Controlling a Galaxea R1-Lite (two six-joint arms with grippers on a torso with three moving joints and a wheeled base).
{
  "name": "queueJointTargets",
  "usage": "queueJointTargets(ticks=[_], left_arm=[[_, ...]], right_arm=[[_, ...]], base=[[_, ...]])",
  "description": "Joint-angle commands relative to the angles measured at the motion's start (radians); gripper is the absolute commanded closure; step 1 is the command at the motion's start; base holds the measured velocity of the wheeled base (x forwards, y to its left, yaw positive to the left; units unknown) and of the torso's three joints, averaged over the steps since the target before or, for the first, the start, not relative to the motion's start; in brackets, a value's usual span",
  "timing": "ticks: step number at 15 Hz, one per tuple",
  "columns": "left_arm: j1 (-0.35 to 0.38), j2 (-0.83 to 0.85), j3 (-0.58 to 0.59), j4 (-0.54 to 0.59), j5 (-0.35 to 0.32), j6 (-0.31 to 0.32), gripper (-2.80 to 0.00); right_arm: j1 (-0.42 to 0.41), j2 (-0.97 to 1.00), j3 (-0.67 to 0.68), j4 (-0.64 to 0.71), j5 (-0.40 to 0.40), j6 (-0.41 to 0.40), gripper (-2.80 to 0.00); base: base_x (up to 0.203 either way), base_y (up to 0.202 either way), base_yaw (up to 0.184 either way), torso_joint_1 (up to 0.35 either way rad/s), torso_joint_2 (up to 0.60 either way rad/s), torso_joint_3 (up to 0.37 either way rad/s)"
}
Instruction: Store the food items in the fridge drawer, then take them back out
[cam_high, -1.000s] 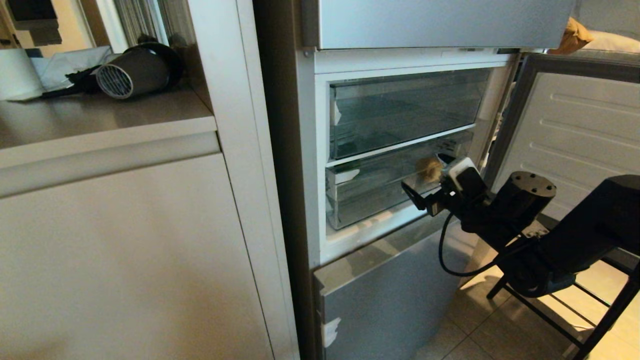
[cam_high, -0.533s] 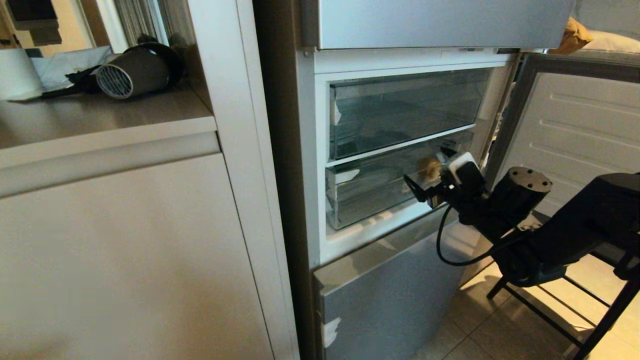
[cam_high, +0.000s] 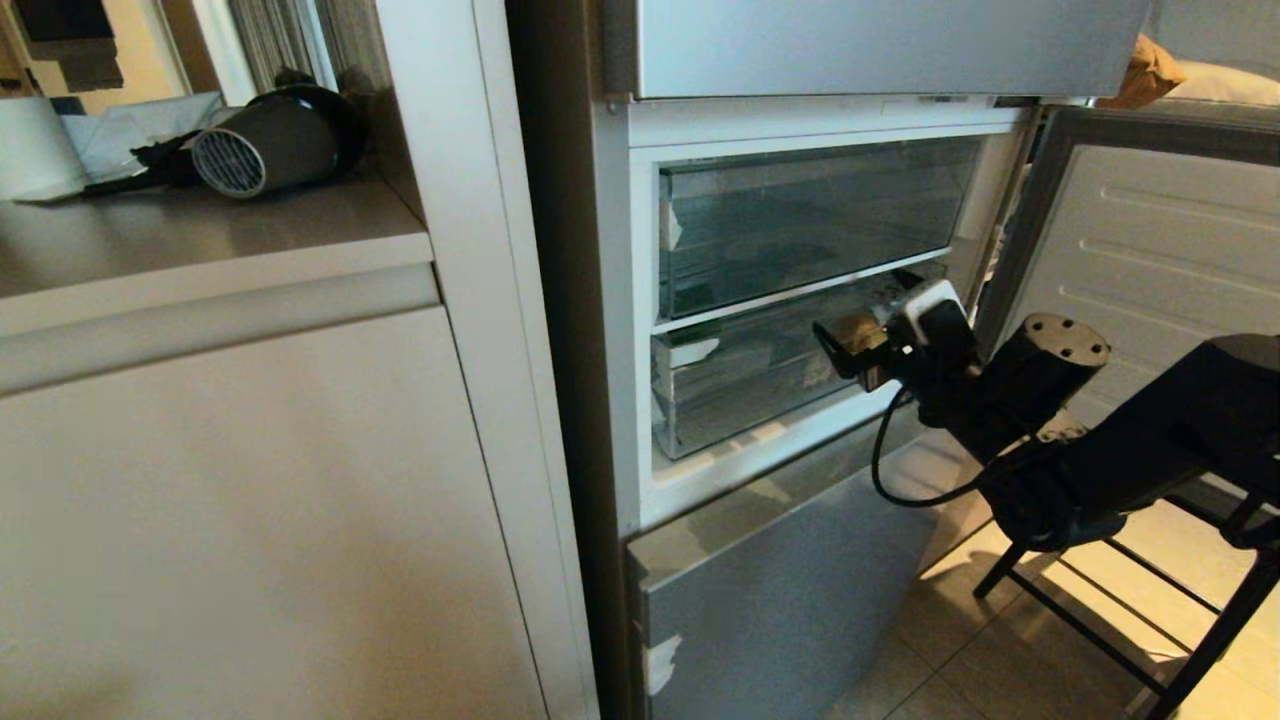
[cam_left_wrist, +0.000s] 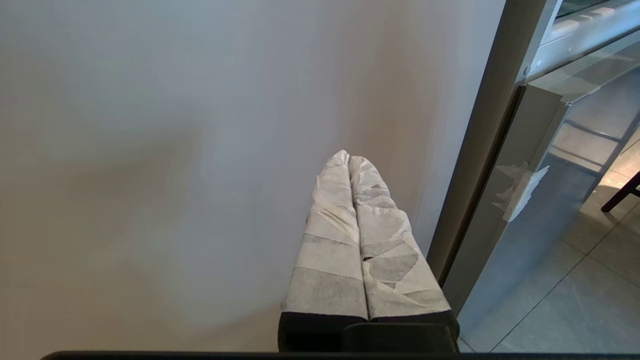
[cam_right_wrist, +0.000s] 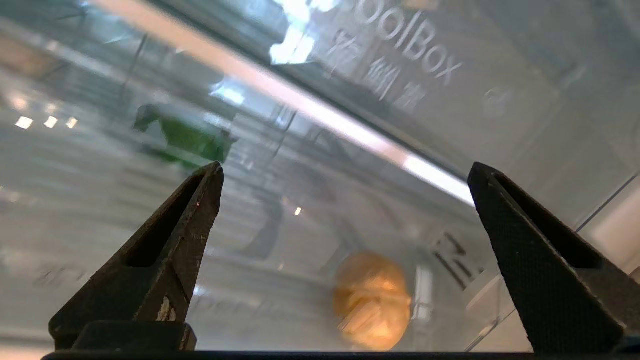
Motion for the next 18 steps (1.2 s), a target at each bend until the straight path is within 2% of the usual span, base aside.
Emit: queueJointTargets(ticks=[1,9,12,18], left_arm=[[0.0,0.002,0.011,-0.001,0.0,0.0,0.0],[0.0,0.002,0.011,-0.001,0.0,0.001,0.0],[0.0,0.002,0.011,-0.001,0.0,0.001,0.0],[0.0,0.002,0.011,-0.001,0.0,0.0,0.0]], right_arm=[[0.0,-0.002,-0.014,-0.008,0.0,-0.004,-2.8],[-0.006,-0.004,-0.024,-0.001,-0.028,-0.007,-2.8],[-0.005,-0.014,0.022,-0.002,-0.022,-0.013,-2.8],[-0.005,0.017,-0.036,0.044,-0.028,-0.012,-2.8]], base=[[0.0,0.0,0.0,0.0,0.0,0.0],[0.0,0.0,0.0,0.0,0.0,0.0],[0.0,0.0,0.0,0.0,0.0,0.0],[0.0,0.0,0.0,0.0,0.0,0.0]])
